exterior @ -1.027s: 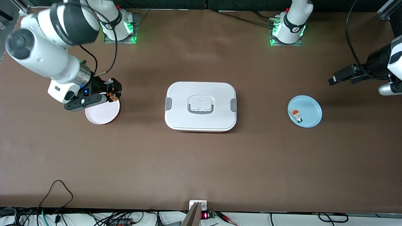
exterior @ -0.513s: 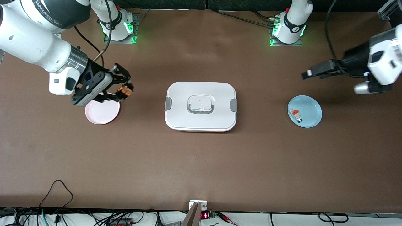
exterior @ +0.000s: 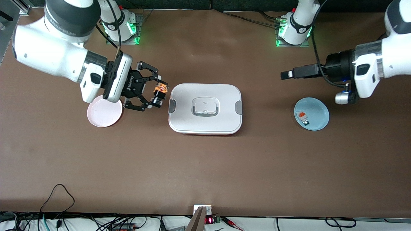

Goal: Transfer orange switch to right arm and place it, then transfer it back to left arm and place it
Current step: 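Carry the switch over the box with the right gripper while the left gripper approaches, then close the left gripper on the switch held by the right gripper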

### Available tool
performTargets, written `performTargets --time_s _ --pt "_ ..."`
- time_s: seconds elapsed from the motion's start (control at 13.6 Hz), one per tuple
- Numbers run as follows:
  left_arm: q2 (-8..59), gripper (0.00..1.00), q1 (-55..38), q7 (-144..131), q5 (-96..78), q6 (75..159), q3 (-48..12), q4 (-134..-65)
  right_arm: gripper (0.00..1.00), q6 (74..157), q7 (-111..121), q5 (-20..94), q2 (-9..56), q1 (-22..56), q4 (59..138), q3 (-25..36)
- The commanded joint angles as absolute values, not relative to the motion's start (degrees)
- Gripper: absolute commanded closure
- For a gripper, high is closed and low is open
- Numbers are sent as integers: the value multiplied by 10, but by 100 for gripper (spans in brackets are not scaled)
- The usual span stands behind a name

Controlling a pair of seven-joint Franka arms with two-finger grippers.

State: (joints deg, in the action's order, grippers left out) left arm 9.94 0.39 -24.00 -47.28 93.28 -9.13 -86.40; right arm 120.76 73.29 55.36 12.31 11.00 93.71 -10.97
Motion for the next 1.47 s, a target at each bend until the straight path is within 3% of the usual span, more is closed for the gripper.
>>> performTargets --time_s 0.0,0.22,0.51,0.95,1.39 --pt "125 0 -2 -286 -503 1012 -137 -851 80 1207 893 660 144 113 930 -110" --pt "151 0 -23 -299 -542 1111 -168 -853 80 1206 1019 784 161 125 936 -110" --pt "171 0 -80 -304 -573 1205 -168 -853 80 1220 1041 849 174 173 932 -109" --pt "163 0 -106 -222 -529 1207 -170 -854 80 1322 1043 867 174 235 930 -110" --pt "156 1 -107 -215 -529 1207 -193 -867 80 1323 1045 860 174 240 931 -110"
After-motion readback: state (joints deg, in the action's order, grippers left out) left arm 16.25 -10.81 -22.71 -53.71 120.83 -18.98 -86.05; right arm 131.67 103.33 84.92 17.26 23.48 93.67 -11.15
